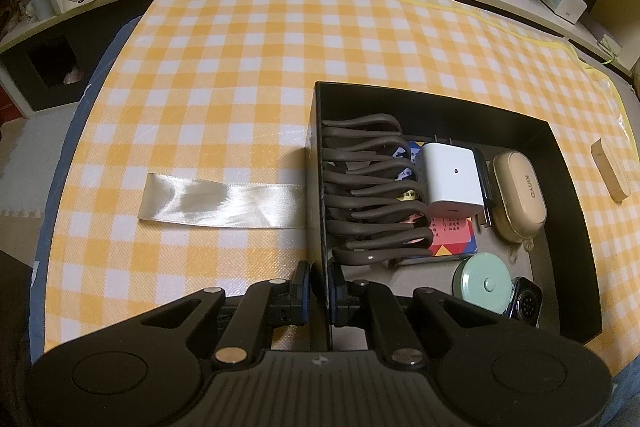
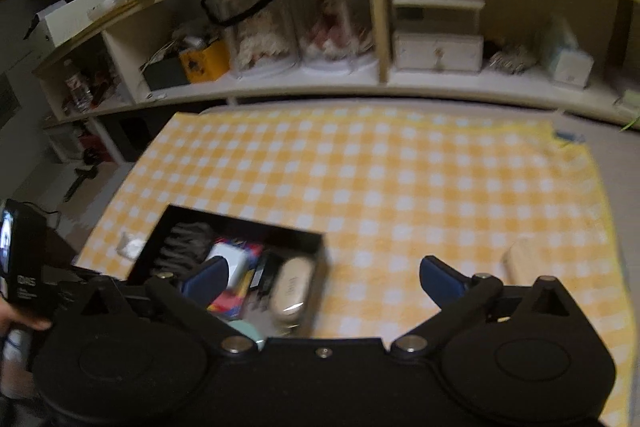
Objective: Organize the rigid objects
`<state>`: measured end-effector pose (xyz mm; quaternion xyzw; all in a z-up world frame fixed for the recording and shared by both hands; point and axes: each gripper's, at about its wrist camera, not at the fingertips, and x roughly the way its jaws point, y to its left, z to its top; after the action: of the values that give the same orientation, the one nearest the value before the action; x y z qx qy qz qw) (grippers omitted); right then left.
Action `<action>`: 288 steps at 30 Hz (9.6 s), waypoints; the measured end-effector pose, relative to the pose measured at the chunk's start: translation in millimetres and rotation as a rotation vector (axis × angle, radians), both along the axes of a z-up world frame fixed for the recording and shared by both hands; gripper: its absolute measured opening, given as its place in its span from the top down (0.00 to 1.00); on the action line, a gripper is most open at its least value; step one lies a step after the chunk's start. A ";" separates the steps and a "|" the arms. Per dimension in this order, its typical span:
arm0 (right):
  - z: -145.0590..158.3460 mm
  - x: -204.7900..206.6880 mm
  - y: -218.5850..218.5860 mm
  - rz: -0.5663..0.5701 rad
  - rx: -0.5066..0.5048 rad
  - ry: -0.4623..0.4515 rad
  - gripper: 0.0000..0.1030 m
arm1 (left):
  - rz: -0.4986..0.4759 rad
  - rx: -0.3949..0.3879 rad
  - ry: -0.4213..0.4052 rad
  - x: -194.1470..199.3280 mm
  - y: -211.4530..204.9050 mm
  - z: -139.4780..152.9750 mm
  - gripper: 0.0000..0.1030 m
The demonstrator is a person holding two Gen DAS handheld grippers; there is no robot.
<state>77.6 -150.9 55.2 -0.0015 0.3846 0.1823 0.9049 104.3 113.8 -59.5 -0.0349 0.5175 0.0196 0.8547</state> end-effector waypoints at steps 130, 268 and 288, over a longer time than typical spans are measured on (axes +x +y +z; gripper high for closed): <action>-40.0 -15.9 91.7 0.383 0.073 0.177 0.32 | -0.008 -0.020 0.017 5.2 3.1 -1.7 0.90; -48.1 -74.0 18.7 -0.075 -0.069 0.091 0.00 | -0.041 0.062 -0.154 -90.8 -35.3 60.0 0.00; -45.0 -73.1 15.5 -0.074 -0.073 0.082 0.00 | -0.036 0.065 -0.146 -90.1 -34.4 59.9 0.00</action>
<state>4.5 -135.4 10.2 -0.0129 0.4275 0.1347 0.8939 14.2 79.4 0.4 0.0011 0.4534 0.0184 0.8911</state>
